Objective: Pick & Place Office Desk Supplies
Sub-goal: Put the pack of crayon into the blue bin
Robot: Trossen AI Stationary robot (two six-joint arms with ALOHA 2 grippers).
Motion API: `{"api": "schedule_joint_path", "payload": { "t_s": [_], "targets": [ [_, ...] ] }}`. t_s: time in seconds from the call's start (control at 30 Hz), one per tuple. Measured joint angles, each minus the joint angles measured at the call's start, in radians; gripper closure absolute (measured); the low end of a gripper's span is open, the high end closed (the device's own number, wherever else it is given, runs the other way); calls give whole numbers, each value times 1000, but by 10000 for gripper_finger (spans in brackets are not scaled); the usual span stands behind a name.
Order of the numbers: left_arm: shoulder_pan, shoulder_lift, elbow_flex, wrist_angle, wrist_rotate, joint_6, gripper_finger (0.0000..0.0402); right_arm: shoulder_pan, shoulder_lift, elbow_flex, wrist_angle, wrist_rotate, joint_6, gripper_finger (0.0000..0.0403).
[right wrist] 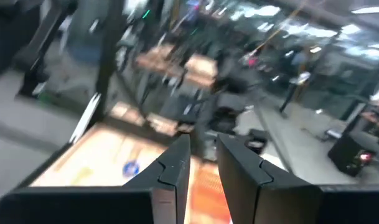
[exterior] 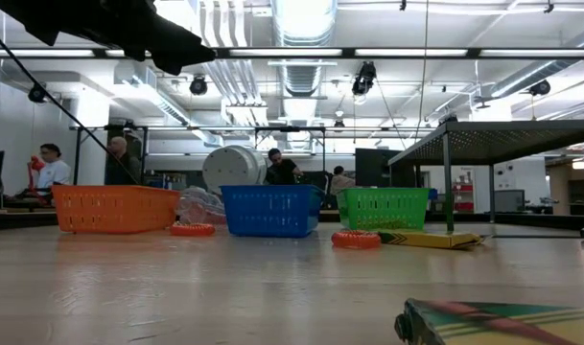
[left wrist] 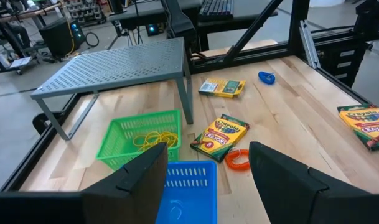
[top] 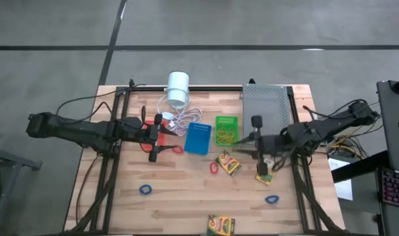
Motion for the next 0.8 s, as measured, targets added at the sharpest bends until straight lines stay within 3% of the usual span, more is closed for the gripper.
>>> {"api": "schedule_joint_path", "payload": {
  "t_s": [0.13, 0.33, 0.43, 0.8],
  "targets": [
    [0, 0, 0, 0, 0, 0, 171, 67, 98, 187, -309, 34, 105, 328],
    [0, 0, 0, 0, 0, 0, 171, 159, 265, 415, -783, 241, 367, 330],
    [0, 0, 0, 0, 0, 0, 171, 185, 350, 481, -955, 278, 456, 333],
    [0, 0, 0, 0, 0, 0, 171, 202, 591, 494, -1069, 303, 728, 335]
  ]
}}
